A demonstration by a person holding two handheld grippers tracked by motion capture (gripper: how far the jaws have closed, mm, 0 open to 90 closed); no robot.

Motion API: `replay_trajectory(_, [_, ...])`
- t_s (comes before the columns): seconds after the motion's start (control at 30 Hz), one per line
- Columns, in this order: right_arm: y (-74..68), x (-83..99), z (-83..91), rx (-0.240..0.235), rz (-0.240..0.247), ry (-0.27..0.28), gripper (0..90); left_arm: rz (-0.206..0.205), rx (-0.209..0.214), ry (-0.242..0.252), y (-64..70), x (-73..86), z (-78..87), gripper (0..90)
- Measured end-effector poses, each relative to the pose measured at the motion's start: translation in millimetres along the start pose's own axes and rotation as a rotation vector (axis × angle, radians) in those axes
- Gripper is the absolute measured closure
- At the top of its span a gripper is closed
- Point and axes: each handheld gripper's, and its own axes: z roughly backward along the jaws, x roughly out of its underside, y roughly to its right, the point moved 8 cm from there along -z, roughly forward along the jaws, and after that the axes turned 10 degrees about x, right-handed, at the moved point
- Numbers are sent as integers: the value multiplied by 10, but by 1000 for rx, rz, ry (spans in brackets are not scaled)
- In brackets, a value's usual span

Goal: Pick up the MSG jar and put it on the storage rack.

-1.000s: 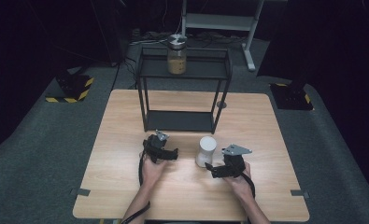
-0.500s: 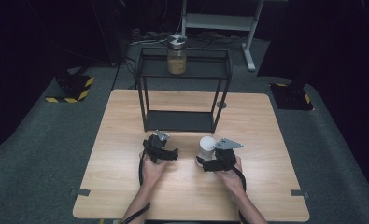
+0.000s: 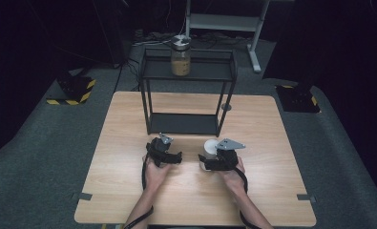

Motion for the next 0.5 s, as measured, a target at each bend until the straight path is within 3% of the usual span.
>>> replay_trajectory(0.3, [-15, -5, 2, -4, 18, 18, 325, 0, 1, 2, -1, 2, 1, 18])
replay_trajectory(0.5, [-36, -11, 8, 5, 25, 21, 337, 3, 3, 6, -5, 4, 2, 19])
